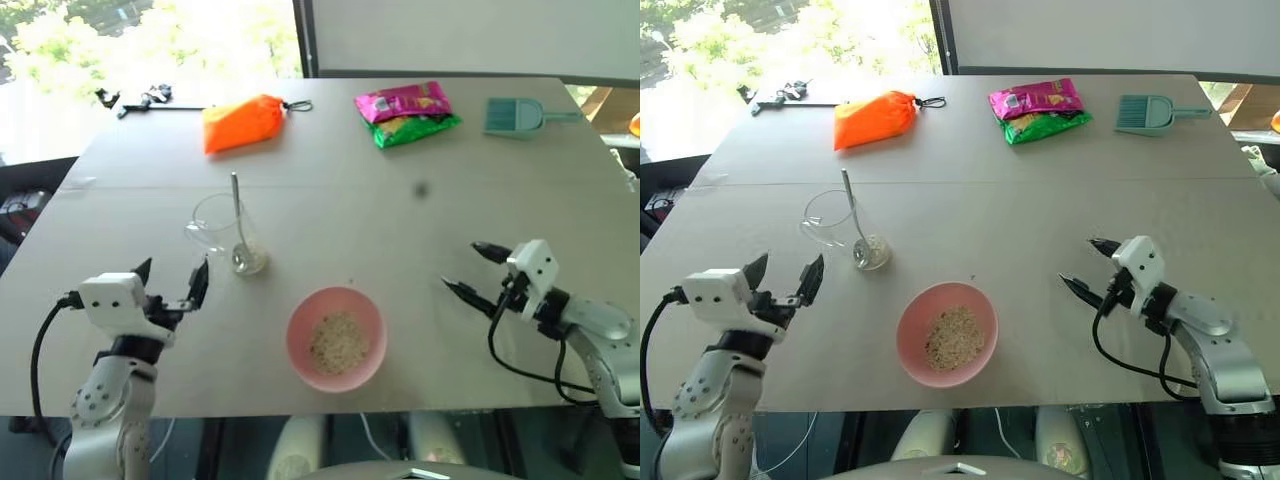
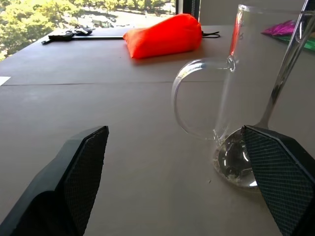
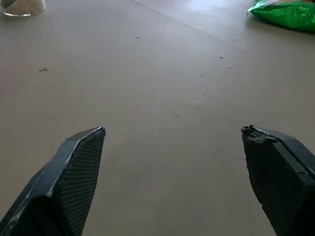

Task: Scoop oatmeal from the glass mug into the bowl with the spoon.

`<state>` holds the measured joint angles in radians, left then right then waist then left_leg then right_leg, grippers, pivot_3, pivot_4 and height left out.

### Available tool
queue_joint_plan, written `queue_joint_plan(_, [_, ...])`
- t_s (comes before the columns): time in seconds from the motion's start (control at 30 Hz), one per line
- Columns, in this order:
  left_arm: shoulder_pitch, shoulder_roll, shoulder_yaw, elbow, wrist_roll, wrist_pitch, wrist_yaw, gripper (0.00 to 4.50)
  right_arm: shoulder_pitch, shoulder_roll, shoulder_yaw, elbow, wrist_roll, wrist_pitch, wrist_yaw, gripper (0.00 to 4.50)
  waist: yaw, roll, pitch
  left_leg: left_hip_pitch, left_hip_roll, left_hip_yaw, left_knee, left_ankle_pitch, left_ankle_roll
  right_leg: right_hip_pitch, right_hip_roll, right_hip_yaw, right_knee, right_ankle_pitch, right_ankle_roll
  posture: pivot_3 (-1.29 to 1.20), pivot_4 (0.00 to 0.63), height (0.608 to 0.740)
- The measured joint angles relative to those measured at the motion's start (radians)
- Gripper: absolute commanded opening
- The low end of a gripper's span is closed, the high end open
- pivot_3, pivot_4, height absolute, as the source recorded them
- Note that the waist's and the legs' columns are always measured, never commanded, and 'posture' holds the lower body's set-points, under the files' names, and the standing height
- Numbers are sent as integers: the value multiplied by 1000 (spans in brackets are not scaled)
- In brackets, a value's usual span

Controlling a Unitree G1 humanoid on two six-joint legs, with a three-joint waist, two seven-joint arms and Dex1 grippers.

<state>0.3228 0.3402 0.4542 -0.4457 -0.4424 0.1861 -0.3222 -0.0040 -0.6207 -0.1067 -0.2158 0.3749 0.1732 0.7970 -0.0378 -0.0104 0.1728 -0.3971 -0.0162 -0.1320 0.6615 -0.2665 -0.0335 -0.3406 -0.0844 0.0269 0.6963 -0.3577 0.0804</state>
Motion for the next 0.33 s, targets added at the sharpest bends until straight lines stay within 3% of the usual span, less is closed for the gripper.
queue_joint_plan(0.2, [185, 68, 10, -161, -136, 94, -114, 4461, 186, -60, -105, -79, 42, -15, 76, 4500, 9, 0, 0, 0, 0, 1, -3, 0, 0, 0, -1, 1, -2, 0, 0, 0, 150, 740])
queue_joint_plan(0.33, [218, 112, 20, -174, -180, 130, -164, 4461, 265, -98, -189, -96, 68, -26, 118, 4500, 9, 0, 0, 3, 1, 2, -4, -1, 1, 2, 0, 1, -1, 0, 0, 0, 150, 740])
